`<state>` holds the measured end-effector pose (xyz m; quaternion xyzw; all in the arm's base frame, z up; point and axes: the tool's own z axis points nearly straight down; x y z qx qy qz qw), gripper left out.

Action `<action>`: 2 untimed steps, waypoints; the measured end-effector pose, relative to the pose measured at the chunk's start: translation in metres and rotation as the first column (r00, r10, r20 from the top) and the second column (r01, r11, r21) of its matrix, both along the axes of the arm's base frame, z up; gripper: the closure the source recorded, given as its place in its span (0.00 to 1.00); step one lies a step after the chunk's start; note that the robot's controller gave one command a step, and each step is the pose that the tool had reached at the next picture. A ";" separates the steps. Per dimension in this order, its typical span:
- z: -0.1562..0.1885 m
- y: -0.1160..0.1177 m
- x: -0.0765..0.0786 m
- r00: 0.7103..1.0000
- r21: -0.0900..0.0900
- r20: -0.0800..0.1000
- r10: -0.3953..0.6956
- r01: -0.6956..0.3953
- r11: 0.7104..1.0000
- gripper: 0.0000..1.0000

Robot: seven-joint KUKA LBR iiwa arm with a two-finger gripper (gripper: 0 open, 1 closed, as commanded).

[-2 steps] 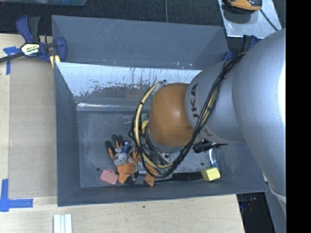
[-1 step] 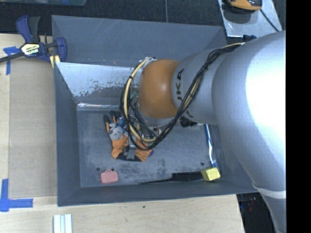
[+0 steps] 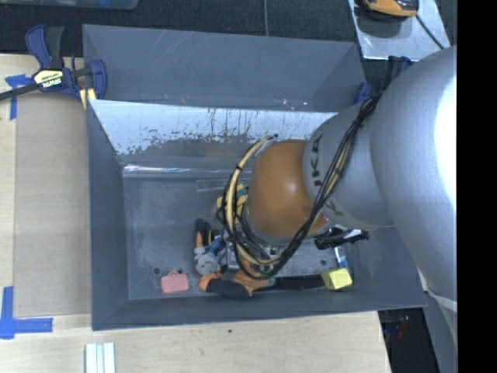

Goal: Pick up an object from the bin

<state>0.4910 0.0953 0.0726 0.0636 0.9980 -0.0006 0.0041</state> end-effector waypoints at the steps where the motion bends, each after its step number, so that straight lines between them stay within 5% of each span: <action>1: 0.000 0.000 0.000 1.000 0.000 0.000 0.000 0.000 1.000 1.00; 2: 0.005 0.000 0.000 1.000 0.000 0.001 0.001 -0.001 1.000 1.00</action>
Offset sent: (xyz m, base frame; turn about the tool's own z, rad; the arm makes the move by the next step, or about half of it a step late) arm 0.0000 0.0000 0.0080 -0.0001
